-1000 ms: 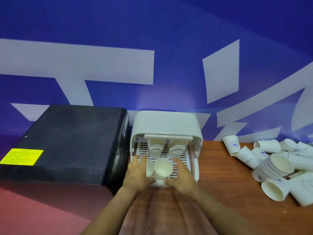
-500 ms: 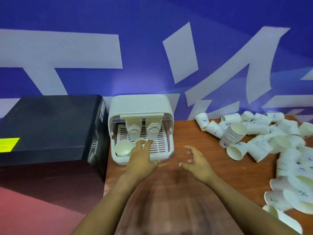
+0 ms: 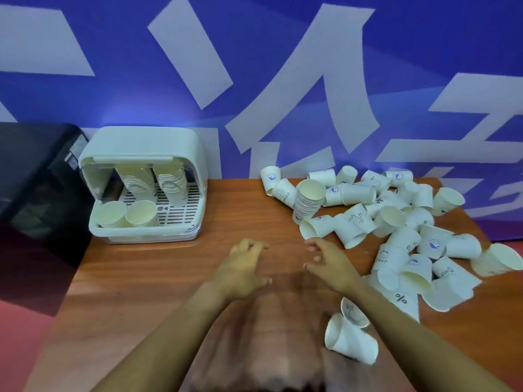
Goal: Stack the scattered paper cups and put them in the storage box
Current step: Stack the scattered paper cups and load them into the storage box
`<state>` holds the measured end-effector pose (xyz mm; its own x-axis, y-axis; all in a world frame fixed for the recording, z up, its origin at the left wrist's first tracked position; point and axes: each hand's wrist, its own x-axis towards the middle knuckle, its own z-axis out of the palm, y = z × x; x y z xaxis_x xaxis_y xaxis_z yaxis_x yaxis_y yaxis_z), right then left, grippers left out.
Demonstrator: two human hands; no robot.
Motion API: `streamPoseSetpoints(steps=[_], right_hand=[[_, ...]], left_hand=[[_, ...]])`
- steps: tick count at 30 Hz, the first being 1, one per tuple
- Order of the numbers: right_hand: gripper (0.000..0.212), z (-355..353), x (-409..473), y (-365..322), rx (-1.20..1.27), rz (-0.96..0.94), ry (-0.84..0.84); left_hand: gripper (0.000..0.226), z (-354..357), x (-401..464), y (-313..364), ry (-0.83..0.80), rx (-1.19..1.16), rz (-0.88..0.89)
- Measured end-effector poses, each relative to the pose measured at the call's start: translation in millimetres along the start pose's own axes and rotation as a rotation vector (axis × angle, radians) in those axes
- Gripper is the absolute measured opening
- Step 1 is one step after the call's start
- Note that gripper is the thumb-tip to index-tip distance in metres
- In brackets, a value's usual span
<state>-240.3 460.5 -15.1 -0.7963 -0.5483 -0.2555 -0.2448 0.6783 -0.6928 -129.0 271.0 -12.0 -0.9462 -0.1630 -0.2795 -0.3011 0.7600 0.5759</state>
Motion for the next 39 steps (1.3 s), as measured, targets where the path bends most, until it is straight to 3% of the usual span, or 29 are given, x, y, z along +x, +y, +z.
streamPoseSetpoints(steps=[4,7,12,15,22,27,33,39], right_hand=[[0.034,-41,-19,57,-0.199,-0.085,-0.063],[0.031,-55,-30,79,-0.401,-0.108,-0.194],[0.059,-55,-36,103,-0.899,-0.143,-0.366],[0.062,-49,-36,110,-0.970,-0.163,-0.377],[0.055,-45,-30,113,-0.843,-0.086,-0.381],[0.051,-51,-19,79,-0.453,-0.071,-0.122],[0.049,-30,-1,10,0.075,0.093,0.021],[0.067,19,32,-68,0.262,0.077,0.062]], left_hand=[[0.070,63,7,52,-0.184,0.016,0.084],[0.080,101,5,79,-0.308,0.120,0.117],[0.094,143,9,103,-0.406,0.305,0.133],[0.086,159,12,104,-0.382,0.361,0.131],[0.073,153,14,98,-0.329,0.303,0.094],[0.066,95,12,76,-0.238,0.151,0.010],[0.081,0,-9,28,0.004,-0.077,-0.123],[0.071,-83,-25,-48,0.331,-0.085,-0.266]])
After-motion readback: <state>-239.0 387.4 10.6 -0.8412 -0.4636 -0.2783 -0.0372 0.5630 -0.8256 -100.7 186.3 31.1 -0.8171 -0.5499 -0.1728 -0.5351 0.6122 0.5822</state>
